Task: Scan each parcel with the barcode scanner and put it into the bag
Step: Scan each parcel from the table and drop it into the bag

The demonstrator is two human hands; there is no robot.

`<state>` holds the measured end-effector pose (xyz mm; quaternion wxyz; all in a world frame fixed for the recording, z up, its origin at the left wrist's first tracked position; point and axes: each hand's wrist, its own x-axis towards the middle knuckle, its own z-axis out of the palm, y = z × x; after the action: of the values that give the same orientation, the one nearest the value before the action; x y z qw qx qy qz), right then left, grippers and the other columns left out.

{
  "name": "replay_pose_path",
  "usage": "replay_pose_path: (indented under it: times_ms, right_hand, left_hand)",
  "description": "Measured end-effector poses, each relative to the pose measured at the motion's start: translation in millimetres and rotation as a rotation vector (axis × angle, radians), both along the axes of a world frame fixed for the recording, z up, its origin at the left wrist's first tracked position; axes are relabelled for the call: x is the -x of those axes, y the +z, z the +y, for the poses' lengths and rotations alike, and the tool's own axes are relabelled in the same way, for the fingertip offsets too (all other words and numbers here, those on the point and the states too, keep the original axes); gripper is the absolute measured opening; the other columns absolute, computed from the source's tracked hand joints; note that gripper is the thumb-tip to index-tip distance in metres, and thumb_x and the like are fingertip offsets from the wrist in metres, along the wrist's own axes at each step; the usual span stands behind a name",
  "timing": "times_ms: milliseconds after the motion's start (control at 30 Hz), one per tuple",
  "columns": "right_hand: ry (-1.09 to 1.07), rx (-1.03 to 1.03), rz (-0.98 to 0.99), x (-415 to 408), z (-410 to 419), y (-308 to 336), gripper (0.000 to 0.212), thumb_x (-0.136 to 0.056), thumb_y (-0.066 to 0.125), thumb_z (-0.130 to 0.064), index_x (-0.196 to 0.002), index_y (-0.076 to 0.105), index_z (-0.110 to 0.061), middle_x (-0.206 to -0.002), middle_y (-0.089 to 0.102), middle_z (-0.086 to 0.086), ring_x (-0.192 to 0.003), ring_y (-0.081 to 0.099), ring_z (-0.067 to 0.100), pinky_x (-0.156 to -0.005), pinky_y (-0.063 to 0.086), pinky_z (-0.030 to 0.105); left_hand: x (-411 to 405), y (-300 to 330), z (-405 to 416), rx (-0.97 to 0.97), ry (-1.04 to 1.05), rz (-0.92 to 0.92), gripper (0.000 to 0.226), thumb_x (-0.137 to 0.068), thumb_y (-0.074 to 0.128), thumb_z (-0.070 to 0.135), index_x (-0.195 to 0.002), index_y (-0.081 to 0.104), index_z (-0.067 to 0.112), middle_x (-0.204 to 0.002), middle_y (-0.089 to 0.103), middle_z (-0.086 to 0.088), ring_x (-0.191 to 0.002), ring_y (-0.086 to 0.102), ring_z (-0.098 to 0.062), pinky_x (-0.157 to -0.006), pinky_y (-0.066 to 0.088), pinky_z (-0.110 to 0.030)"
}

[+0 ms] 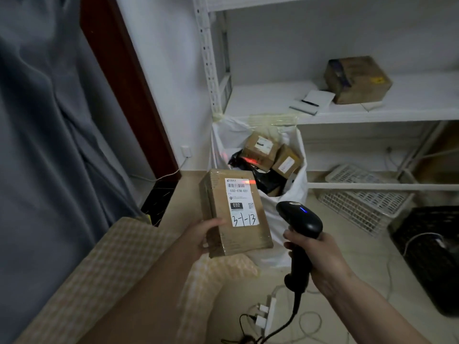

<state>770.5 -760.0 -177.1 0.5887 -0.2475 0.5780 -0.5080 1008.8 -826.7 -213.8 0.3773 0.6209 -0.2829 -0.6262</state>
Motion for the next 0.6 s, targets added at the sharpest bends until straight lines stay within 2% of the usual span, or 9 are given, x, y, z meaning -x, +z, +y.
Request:
replay_pose_path:
  times_ms: [67,133,233,300,333,500,533,600]
  right_hand:
    - [-0.022,0.007,-0.008,2.7,-23.4,0.9,0.022,-0.079,0.072,-0.003,-0.099,0.065,0.000,-0.073,0.064,0.014,-0.072,0.056,0.028,-0.064,0.044,0.036]
    - [-0.027,0.021,-0.009,1.8,-52.4,2.1,0.021,-0.079,0.072,-0.002,-0.099,0.065,-0.001,-0.074,0.063,0.014,-0.072,0.057,0.026,-0.065,0.044,0.036]
    - [-0.019,0.036,-0.019,-4.2,-92.6,3.9,0.019,-0.078,0.071,0.001,-0.097,0.066,0.001,-0.075,0.063,0.013,-0.071,0.058,0.025,-0.067,0.045,0.036]
    - [-0.012,0.044,-0.035,-5.5,-114.8,4.3,0.019,-0.077,0.073,0.000,-0.095,0.067,-0.001,-0.074,0.063,0.011,-0.071,0.059,0.024,-0.067,0.046,0.035]
    - [-0.014,0.047,-0.041,-4.7,-124.6,3.0,0.020,-0.077,0.073,0.000,-0.095,0.067,-0.003,-0.075,0.064,0.010,-0.070,0.059,0.023,-0.066,0.046,0.034]
    - [-0.020,-0.008,-0.070,7.2,-163.6,-9.6,0.022,-0.078,0.071,0.002,-0.098,0.066,0.000,-0.075,0.063,0.013,-0.068,0.059,0.023,-0.063,0.046,0.033]
    - [-0.019,-0.017,-0.072,10.3,-173.0,-11.9,0.022,-0.078,0.071,0.003,-0.099,0.066,0.001,-0.074,0.063,0.013,-0.069,0.059,0.024,-0.064,0.046,0.033]
    - [0.000,-0.031,-0.074,17.6,-194.1,-18.3,0.020,-0.078,0.071,0.003,-0.097,0.067,0.001,-0.075,0.063,0.014,-0.071,0.058,0.026,-0.067,0.046,0.035]
  left_hand:
    - [7.0,0.1,-24.4,-0.003,-0.020,0.022,0.024,-0.079,0.074,0.018,-0.100,0.063,0.013,-0.059,0.063,0.004,-0.056,0.059,-0.010,-0.062,0.045,-0.026]
    - [9.6,0.4,-53.5,-0.012,-0.034,0.033,0.034,-0.071,0.077,0.026,-0.099,0.065,0.012,-0.059,0.062,0.004,-0.048,0.056,-0.008,-0.054,0.041,-0.021]
    - [5.4,-1.4,-96.5,-0.049,0.029,0.014,0.043,-0.075,0.078,0.029,-0.110,0.069,0.006,-0.078,0.069,-0.002,-0.064,0.062,-0.015,-0.053,0.045,-0.020]
    - [3.8,-2.0,-124.1,-0.057,0.063,-0.009,0.042,-0.076,0.077,0.030,-0.108,0.070,0.003,-0.070,0.068,-0.001,-0.060,0.059,-0.015,-0.054,0.044,-0.023]
    - [4.5,-2.7,-137.1,-0.061,0.071,-0.020,0.043,-0.076,0.078,0.031,-0.108,0.070,0.004,-0.068,0.067,0.000,-0.060,0.057,-0.014,-0.055,0.043,-0.024]
    - [21.0,3.2,-180.1,-0.095,0.115,0.006,0.043,-0.078,0.077,0.032,-0.114,0.062,0.015,-0.091,0.064,0.001,-0.080,0.057,-0.016,-0.060,0.042,-0.031]
    - [22.5,3.2,-189.9,-0.090,0.117,0.012,0.051,-0.075,0.079,0.036,-0.118,0.058,0.018,-0.095,0.063,0.000,-0.083,0.057,-0.019,-0.061,0.041,-0.033]
    - [26.2,-0.3,-212.5,-0.070,0.122,0.031,0.083,-0.055,0.087,0.045,-0.127,0.052,0.023,-0.113,0.061,-0.004,-0.096,0.058,-0.027,-0.061,0.049,-0.040]
